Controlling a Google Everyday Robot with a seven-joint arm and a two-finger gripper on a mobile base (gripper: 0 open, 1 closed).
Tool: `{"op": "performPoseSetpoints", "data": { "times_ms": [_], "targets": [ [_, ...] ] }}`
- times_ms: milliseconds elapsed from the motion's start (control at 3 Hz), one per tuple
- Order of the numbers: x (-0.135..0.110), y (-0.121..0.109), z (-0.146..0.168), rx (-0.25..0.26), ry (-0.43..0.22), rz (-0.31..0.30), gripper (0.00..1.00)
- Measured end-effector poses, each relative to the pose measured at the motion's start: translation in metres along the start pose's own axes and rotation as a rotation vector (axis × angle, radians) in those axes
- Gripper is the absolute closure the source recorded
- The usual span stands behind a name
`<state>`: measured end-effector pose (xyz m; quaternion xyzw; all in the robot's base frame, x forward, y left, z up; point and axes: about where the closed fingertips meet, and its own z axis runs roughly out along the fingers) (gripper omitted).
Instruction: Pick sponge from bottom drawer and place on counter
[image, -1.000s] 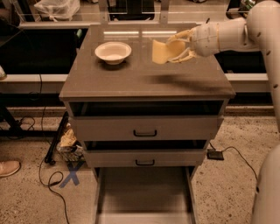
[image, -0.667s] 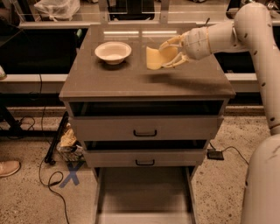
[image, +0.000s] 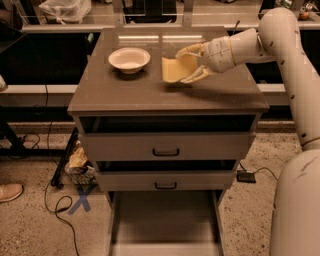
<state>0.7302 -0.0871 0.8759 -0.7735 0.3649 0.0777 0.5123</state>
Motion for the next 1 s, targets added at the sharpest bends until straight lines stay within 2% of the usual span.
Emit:
{"op": "performPoseSetpoints", "data": {
  "times_ms": [333, 667, 1000],
  "targets": [
    [-0.001, -0.003, -0.005, 0.012, -0.001, 0.01, 0.0],
    [0.0, -0.012, -0.027, 0.07, -0.01, 0.041, 0.0],
    [0.006, -0.029, -0.08, 0.195, 0.011, 0.068, 0.0]
  ]
}}
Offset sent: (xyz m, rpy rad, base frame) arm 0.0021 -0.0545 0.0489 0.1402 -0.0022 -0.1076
